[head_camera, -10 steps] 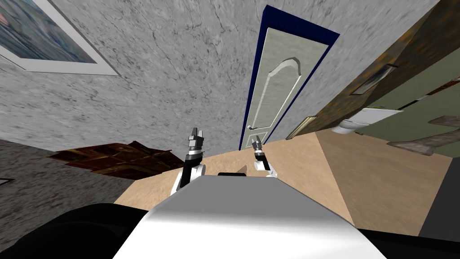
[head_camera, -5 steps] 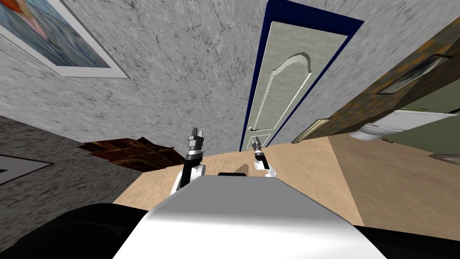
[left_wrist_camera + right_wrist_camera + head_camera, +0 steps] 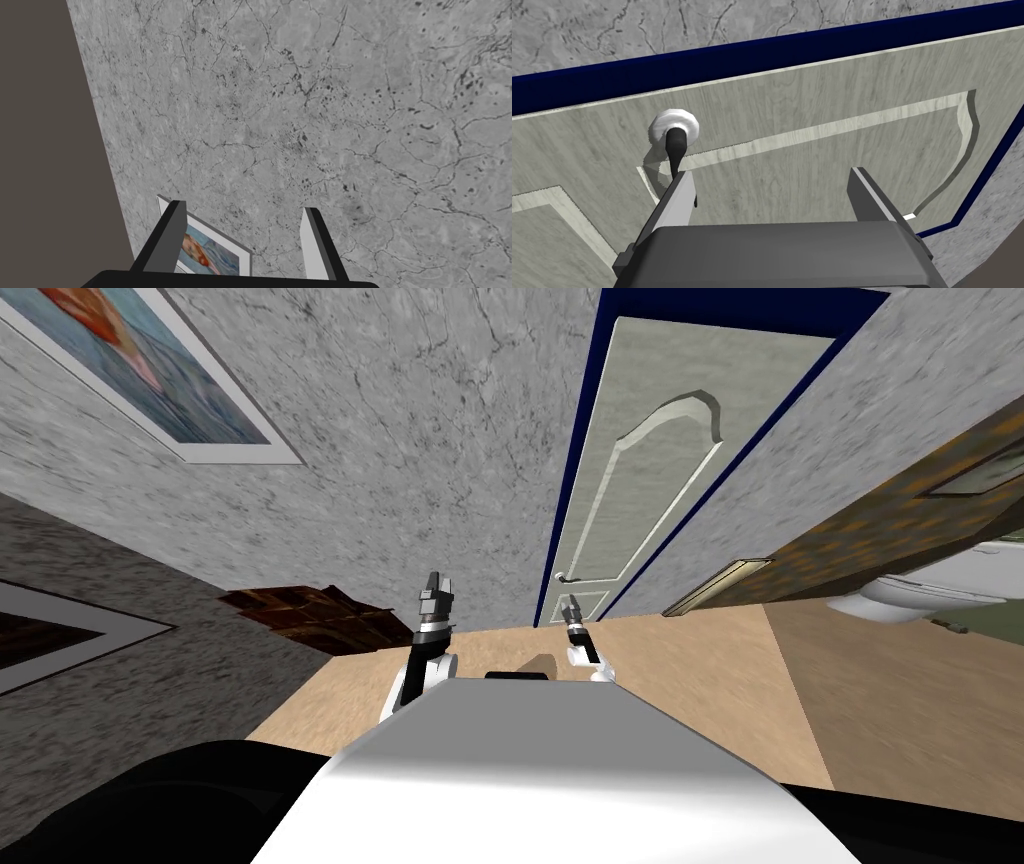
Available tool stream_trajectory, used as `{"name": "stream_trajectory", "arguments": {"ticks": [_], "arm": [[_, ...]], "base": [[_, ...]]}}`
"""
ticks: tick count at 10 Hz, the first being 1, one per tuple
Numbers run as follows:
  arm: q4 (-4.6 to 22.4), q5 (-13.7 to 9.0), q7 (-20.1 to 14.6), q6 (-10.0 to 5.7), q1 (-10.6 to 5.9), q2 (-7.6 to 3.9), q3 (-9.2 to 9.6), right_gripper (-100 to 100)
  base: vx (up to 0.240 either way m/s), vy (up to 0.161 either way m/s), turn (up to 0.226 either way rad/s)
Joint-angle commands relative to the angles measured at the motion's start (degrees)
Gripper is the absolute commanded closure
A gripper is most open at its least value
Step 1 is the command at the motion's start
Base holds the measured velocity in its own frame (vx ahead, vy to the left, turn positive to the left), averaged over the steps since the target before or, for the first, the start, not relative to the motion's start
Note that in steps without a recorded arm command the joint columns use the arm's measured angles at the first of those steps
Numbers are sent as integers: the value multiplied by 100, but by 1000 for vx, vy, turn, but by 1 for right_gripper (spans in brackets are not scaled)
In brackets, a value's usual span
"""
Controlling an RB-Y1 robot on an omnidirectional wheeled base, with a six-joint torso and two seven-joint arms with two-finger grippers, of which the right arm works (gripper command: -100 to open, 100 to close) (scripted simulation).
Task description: Pull the door open
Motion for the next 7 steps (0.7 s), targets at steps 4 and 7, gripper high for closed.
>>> {"name": "stream_trajectory", "arguments": {"ticks": [4,7], "arm": [[593,-174,24,-30,-221,-81,11,-100],[1071,-316,39,-52,-404,-150,18,-100]], "base": [[34,-115,131],[32,-147,148]]}}
